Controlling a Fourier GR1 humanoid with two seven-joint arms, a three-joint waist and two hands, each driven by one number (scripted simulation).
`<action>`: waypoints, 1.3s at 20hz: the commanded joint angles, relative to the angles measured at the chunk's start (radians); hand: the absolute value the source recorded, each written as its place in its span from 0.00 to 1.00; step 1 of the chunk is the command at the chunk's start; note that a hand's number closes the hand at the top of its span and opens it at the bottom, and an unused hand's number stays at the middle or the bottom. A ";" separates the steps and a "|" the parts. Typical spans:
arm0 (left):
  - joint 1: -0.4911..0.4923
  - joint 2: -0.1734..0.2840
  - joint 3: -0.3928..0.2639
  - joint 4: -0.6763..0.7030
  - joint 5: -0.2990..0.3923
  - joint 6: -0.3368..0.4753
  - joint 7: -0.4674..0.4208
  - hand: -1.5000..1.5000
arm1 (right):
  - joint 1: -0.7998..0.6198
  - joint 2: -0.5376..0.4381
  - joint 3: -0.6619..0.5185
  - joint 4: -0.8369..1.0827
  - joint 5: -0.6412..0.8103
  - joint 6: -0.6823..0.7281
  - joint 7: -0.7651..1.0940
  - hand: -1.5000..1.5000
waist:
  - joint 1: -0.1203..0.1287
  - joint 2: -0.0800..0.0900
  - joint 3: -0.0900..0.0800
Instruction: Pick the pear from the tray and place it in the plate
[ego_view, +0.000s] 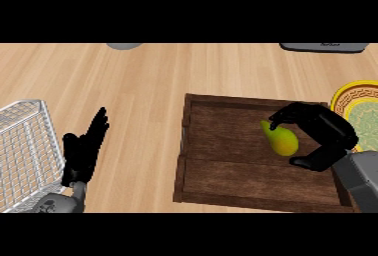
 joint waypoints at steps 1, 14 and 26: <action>-0.007 -0.013 0.001 0.014 -0.011 0.019 0.021 0.50 | -0.095 -0.068 0.006 0.130 0.059 0.261 -0.121 0.00 | -0.004 -0.007 -0.002; -0.035 -0.038 -0.027 0.011 -0.047 0.031 0.062 0.50 | -0.386 -0.166 0.183 0.162 0.606 0.175 -0.353 0.00 | 0.003 -0.005 -0.004; 0.006 -0.008 0.007 -0.012 -0.028 -0.008 0.059 0.50 | -0.495 -0.226 0.448 0.255 0.780 0.205 -0.505 0.00 | -0.009 -0.012 -0.006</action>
